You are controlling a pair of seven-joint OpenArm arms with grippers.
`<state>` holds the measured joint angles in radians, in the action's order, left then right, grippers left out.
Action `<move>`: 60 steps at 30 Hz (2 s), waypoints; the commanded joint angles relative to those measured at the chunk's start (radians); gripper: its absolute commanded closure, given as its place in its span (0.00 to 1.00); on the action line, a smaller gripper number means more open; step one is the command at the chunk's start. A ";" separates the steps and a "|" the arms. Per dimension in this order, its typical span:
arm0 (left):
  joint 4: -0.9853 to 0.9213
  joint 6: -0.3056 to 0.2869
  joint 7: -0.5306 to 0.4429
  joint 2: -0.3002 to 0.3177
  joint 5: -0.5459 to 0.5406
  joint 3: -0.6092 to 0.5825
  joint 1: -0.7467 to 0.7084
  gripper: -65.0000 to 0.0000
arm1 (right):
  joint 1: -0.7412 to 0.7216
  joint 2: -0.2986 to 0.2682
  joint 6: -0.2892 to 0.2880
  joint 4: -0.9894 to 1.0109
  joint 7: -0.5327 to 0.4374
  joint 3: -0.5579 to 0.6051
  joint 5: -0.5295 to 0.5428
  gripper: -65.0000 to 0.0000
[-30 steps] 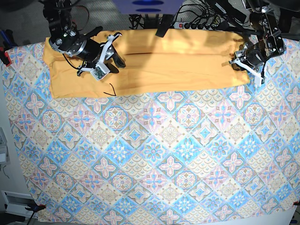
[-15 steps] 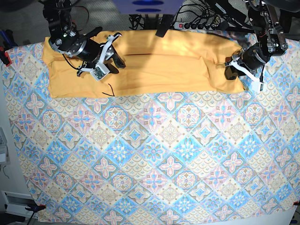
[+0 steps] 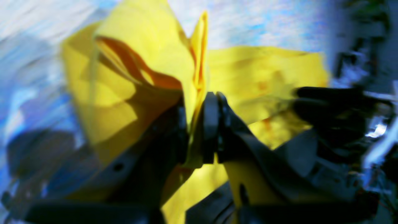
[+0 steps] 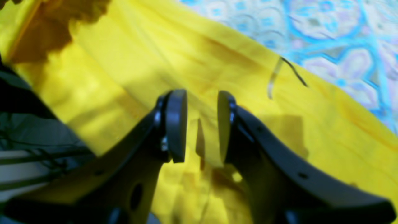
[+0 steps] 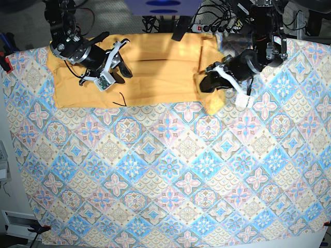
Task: Fold the T-shirt properly
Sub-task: 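Fold the strip end with the left gripper toward the right gripper, then release the left gripper and move it back to the strip's end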
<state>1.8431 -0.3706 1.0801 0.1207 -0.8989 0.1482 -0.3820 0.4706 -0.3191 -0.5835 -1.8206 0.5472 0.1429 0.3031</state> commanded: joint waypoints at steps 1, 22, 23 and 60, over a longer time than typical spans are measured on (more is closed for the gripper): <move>0.017 -0.006 -0.016 -0.003 -0.021 -0.020 0.001 0.99 | 0.000 -0.018 -0.008 -0.018 -0.025 -0.013 0.017 0.75; -0.188 -0.005 0.070 -0.008 -0.029 -0.239 0.206 0.99 | -0.002 -0.021 -0.008 -0.023 -0.025 -0.088 0.017 0.75; -0.211 -0.005 0.094 -0.008 -0.029 -0.239 0.222 0.99 | -0.002 -0.021 -0.008 -0.023 -0.025 -0.088 0.017 0.75; -0.136 -0.066 0.101 0.124 -0.012 -0.264 0.185 0.50 | 0.003 -0.016 -0.006 -0.051 -0.026 -0.210 0.020 0.75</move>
<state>1.6936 -0.4301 1.1927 0.2413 -0.8890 -0.1173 -0.2054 0.4740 -0.3283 -0.5850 -1.8500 0.5430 -0.0643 0.3061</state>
